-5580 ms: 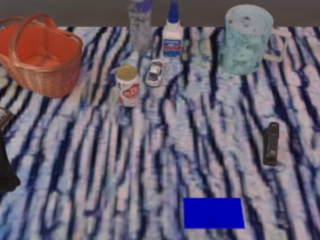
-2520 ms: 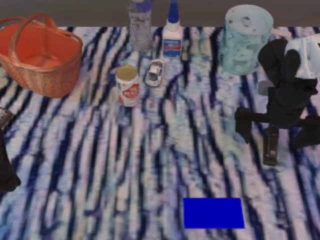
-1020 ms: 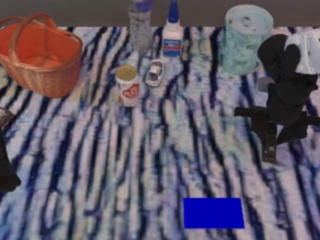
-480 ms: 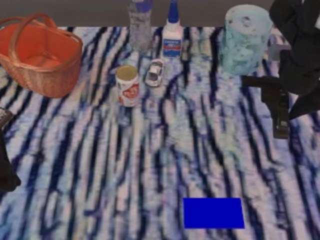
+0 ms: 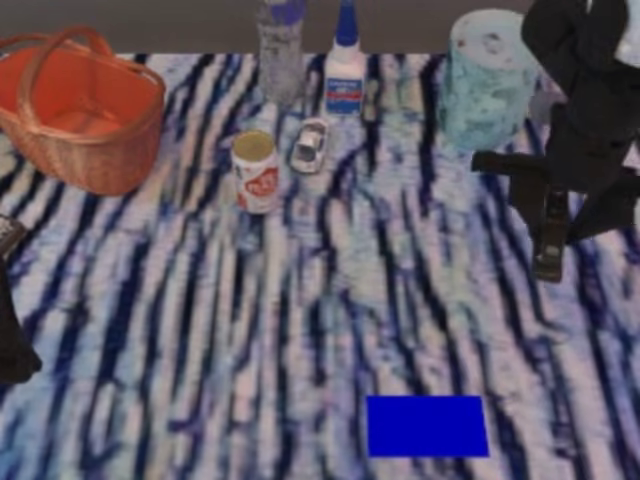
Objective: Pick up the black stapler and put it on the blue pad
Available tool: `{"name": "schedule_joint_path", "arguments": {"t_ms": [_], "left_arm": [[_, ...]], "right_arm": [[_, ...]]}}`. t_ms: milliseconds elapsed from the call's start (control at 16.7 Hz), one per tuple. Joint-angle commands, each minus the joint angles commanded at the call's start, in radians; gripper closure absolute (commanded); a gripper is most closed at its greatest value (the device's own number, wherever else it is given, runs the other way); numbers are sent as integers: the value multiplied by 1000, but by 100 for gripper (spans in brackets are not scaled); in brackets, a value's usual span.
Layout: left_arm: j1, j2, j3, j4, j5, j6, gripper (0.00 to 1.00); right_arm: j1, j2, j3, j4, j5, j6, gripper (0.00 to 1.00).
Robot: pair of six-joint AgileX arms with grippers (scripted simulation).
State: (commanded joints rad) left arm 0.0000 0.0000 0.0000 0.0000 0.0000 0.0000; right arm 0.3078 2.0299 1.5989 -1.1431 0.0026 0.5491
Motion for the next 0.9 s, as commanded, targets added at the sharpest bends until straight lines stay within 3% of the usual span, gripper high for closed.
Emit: {"name": "schedule_joint_path", "arguments": {"t_ms": [300,900], "left_arm": [[0,0,0,0,0,0,0],[0,0,0,0,0,0,0]], "right_arm": [[109,-23,-22,-16,9,365,100],[403,-153,-166,-29,27,1451,100]]}}
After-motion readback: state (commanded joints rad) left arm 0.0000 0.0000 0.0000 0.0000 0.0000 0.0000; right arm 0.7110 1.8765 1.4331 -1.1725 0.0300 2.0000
